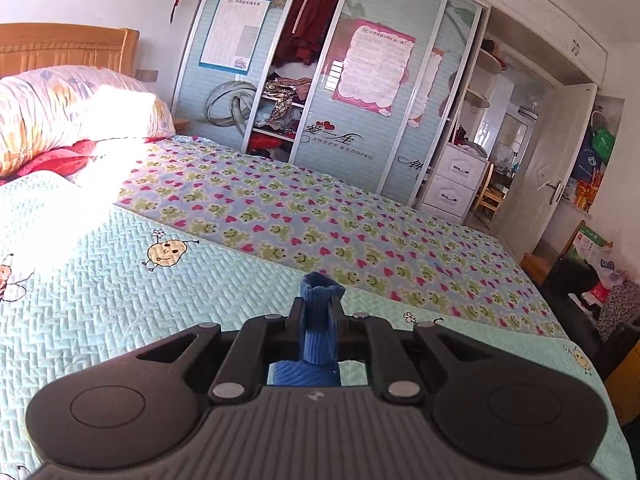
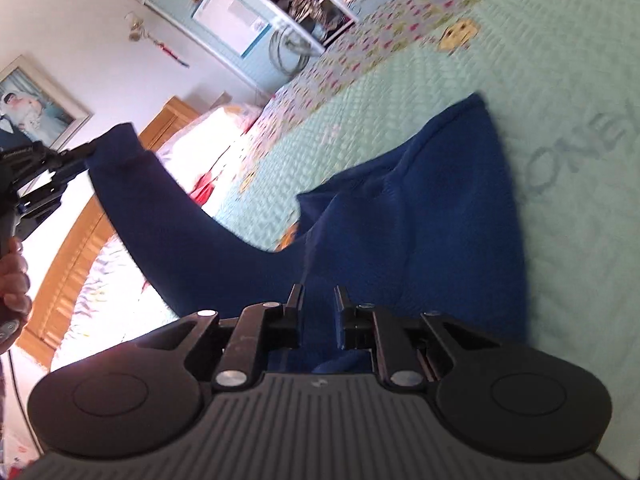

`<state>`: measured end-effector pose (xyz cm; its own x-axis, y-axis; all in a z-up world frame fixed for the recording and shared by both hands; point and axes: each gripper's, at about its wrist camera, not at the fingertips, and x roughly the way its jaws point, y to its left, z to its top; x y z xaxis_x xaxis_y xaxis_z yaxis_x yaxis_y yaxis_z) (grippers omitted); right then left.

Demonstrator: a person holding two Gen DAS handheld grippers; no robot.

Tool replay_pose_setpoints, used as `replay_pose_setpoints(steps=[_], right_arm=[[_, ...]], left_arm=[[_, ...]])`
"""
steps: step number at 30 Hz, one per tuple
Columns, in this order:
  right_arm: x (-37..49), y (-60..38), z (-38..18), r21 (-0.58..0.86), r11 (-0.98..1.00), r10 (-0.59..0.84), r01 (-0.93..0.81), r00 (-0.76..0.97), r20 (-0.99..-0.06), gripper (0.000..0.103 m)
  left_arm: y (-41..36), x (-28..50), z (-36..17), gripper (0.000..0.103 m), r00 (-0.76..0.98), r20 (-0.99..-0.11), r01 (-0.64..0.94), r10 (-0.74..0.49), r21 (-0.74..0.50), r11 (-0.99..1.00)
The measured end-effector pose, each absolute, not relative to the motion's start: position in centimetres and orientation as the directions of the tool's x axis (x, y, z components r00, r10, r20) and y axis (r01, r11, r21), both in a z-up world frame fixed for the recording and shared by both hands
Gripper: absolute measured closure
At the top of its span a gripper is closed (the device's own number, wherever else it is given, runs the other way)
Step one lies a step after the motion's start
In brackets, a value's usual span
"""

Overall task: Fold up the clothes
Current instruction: 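Lift the cuff with the left gripper while the right gripper holds the sleeve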

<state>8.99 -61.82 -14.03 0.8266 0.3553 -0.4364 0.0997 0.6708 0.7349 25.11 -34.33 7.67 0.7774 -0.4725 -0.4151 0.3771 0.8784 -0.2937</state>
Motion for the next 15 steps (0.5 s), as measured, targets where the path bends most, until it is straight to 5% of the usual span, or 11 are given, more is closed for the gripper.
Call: replay_pose_setpoints(steps=[7, 11, 15], right_arm=[[9.5, -56.5, -14.9, 0.644, 0.764, 0.414, 0.037, 0.738, -0.533, 0.072], [8.8, -57.6, -15.2, 0.73, 0.683, 0.464, 0.022, 0.759, -0.456, 0.054], [5.0, -59.6, -15.0, 0.818, 0.574, 0.436, 0.043, 0.83, -0.349, 0.052]], left_arm=[[-35.2, 22.6, 8.5, 0.092, 0.712, -0.359, 0.489, -0.603, -0.362, 0.793], [-37.8, 20.1, 9.8, 0.092, 0.614, -0.307, 0.615, -0.727, -0.392, 0.685], [-40.8, 15.5, 10.4, 0.092, 0.452, -0.288, 0.77, -0.844, -0.352, 0.532]])
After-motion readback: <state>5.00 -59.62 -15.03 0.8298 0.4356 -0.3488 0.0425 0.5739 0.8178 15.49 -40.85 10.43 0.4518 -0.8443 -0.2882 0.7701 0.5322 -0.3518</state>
